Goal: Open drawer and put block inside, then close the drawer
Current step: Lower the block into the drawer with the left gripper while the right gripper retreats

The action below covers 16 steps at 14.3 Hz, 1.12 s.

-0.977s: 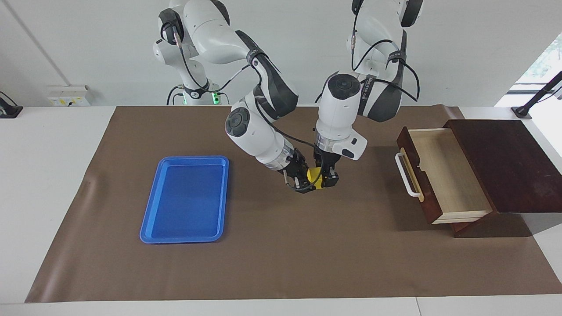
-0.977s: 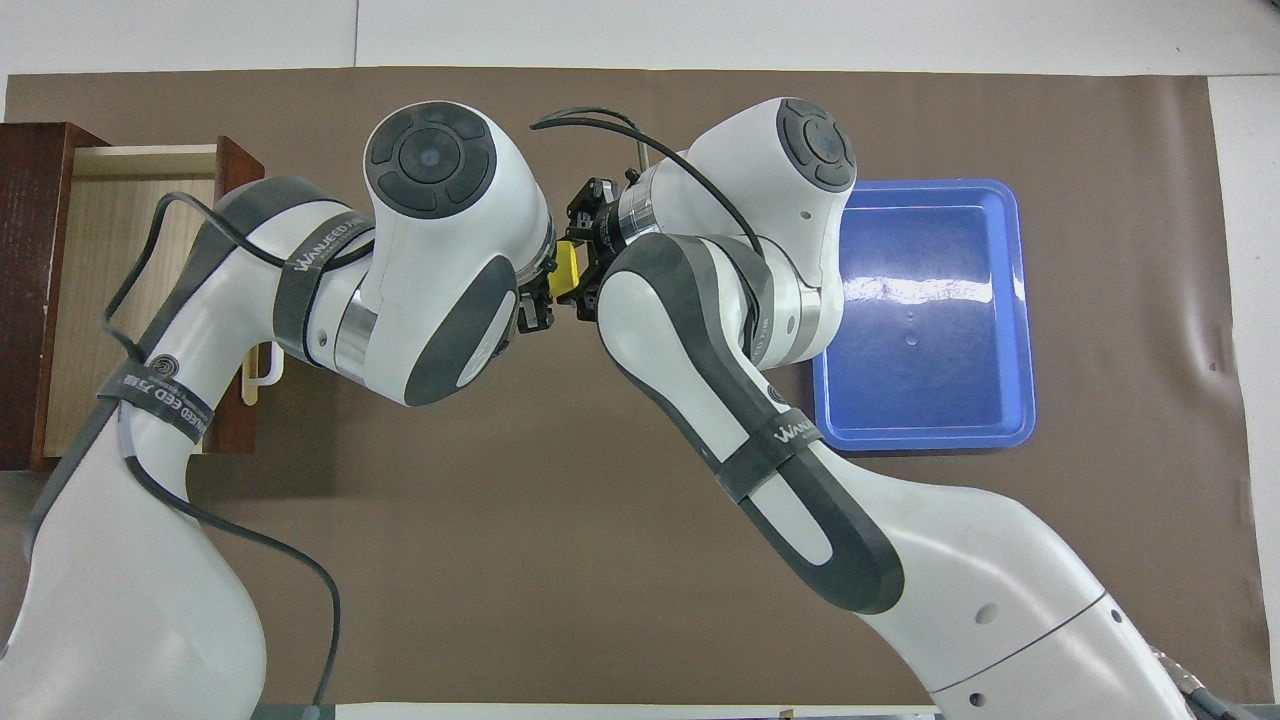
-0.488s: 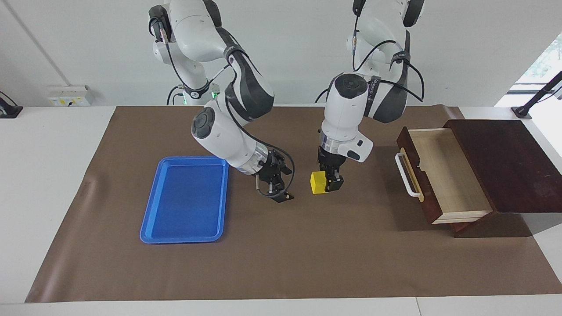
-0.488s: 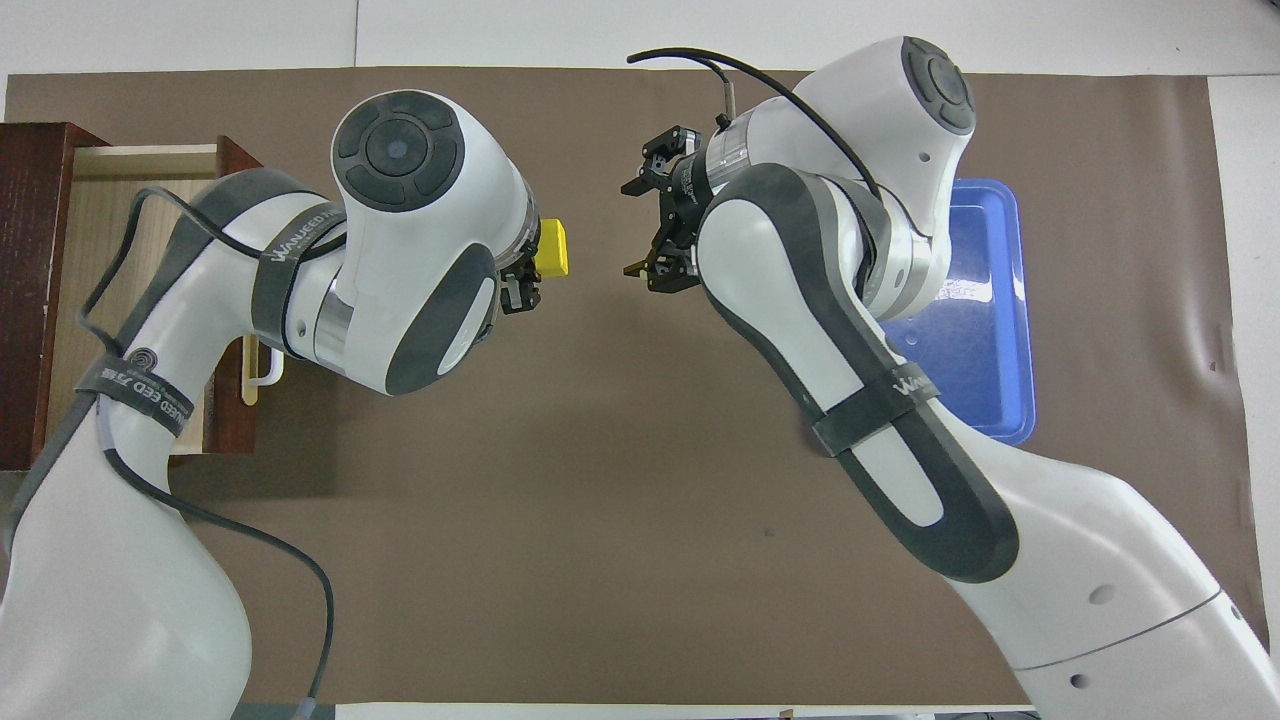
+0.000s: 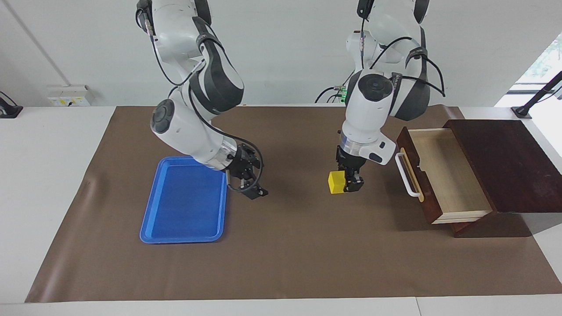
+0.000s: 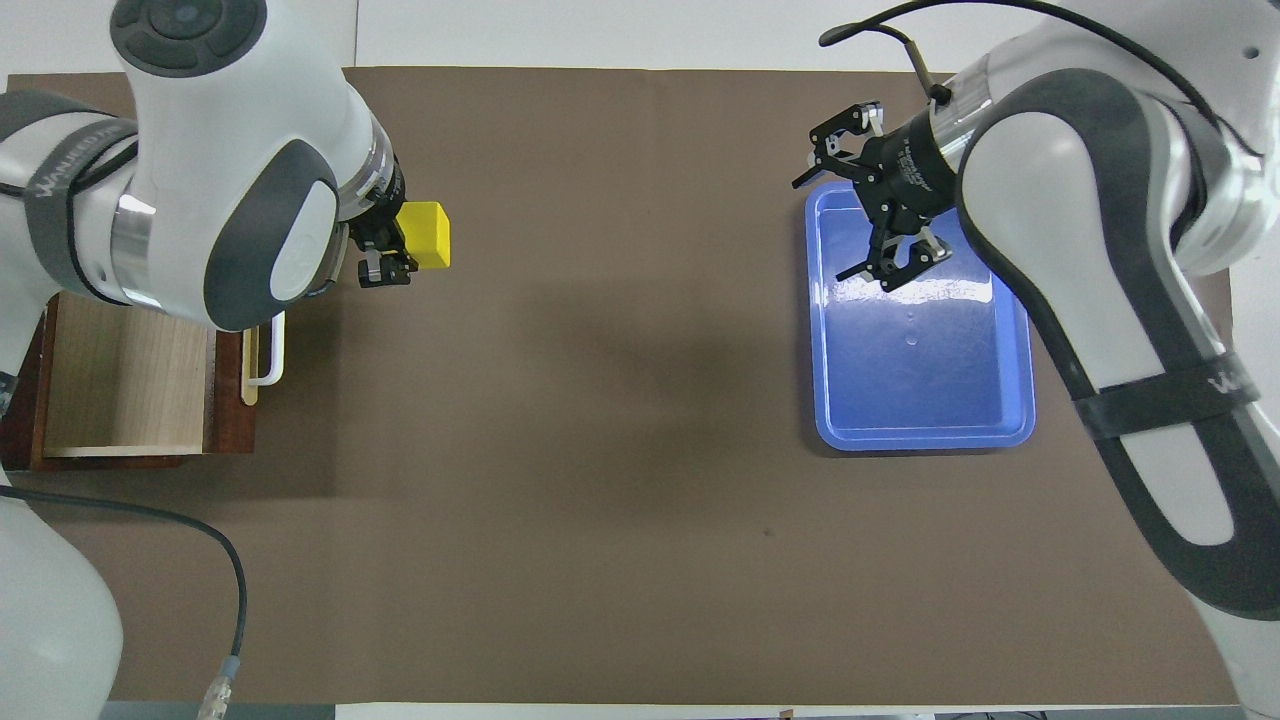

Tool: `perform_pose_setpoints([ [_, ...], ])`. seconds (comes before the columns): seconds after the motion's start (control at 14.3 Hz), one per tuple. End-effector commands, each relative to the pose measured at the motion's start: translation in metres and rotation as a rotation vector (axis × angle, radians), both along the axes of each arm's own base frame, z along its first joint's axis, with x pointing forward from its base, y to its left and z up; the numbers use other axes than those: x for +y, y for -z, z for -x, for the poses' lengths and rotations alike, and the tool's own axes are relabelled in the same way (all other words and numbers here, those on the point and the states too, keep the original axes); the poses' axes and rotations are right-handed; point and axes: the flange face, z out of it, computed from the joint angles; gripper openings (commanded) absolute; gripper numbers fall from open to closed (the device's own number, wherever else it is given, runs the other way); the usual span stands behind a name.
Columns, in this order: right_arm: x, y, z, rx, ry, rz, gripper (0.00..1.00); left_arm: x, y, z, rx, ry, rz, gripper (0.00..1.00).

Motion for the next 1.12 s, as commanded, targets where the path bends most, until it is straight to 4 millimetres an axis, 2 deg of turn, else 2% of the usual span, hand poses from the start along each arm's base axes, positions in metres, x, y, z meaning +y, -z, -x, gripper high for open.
perform_pose_setpoints([
  [0.0, -0.046, -0.029, 0.026, -0.063, -0.271, 0.083, 1.0, 0.034, -0.022, 0.001, 0.021, 0.02, -0.03, 0.0],
  [0.14, -0.079, -0.049, 0.047, -0.084, -0.44, 0.153, 1.0, 0.075, -0.04, -0.001, 0.015, 0.042, -0.031, 0.0],
  [0.35, -0.127, -0.074, 0.084, -0.161, -0.686, 0.215, 1.0, 0.166, -0.049, -0.003, 0.037, 0.051, -0.014, 0.0],
  [0.42, -0.141, -0.079, 0.093, -0.171, -0.739, 0.222, 1.0, 0.194, -0.052, -0.001, 0.037, 0.059, -0.008, 0.0],
  [0.56, -0.164, -0.088, 0.107, -0.198, -0.823, 0.218, 1.0, 0.233, -0.044, 0.003, 0.045, 0.1, -0.001, 0.0],
  [0.77, -0.176, -0.076, 0.125, -0.18, -0.915, 0.216, 1.0, 0.273, -0.021, 0.014, -0.016, 0.134, 0.005, 0.0],
  [0.91, -0.168, -0.07, 0.131, -0.158, -0.944, 0.219, 1.0, 0.277, 0.009, 0.021, -0.041, 0.145, 0.005, 0.0],
  [1.05, -0.162, -0.071, 0.132, -0.147, -0.968, 0.239, 1.0, 0.278, 0.028, 0.026, -0.029, 0.151, 0.007, 0.0],
])
